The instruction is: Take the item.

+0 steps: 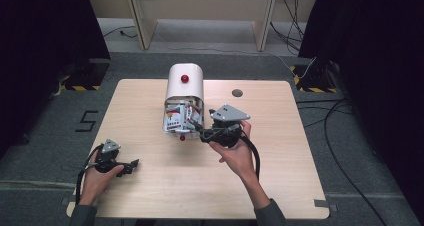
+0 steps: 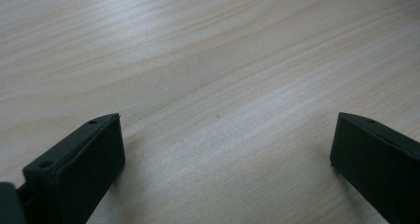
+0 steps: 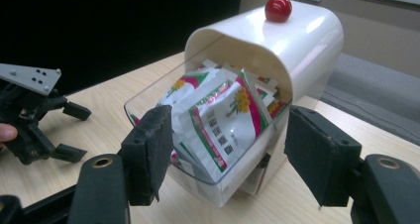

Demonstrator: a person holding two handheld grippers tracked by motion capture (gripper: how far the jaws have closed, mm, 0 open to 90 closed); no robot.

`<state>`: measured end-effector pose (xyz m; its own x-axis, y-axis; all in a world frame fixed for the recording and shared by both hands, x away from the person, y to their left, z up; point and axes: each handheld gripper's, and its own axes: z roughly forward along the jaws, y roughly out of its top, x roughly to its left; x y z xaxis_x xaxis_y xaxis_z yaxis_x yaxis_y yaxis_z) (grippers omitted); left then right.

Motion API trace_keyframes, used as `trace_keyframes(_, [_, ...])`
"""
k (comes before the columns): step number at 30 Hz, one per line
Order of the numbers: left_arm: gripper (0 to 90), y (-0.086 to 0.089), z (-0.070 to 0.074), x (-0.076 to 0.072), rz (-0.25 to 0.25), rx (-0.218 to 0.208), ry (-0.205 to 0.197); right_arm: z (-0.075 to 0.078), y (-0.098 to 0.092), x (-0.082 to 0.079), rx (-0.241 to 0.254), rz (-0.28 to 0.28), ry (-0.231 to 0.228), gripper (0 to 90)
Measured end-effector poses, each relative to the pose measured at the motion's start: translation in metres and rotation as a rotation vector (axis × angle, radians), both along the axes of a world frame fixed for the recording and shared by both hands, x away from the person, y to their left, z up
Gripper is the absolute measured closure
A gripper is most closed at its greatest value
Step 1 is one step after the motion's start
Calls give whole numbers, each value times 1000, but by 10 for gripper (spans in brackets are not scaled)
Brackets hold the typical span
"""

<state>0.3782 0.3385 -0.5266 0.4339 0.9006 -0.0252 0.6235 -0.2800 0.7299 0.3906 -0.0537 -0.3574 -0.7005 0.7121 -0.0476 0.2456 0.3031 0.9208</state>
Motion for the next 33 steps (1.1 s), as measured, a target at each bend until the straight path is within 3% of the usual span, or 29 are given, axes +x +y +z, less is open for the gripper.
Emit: trace_keyframes(33, [0, 0, 0, 0, 0, 1, 0, -13, 43, 16, -57, 6, 37, 371])
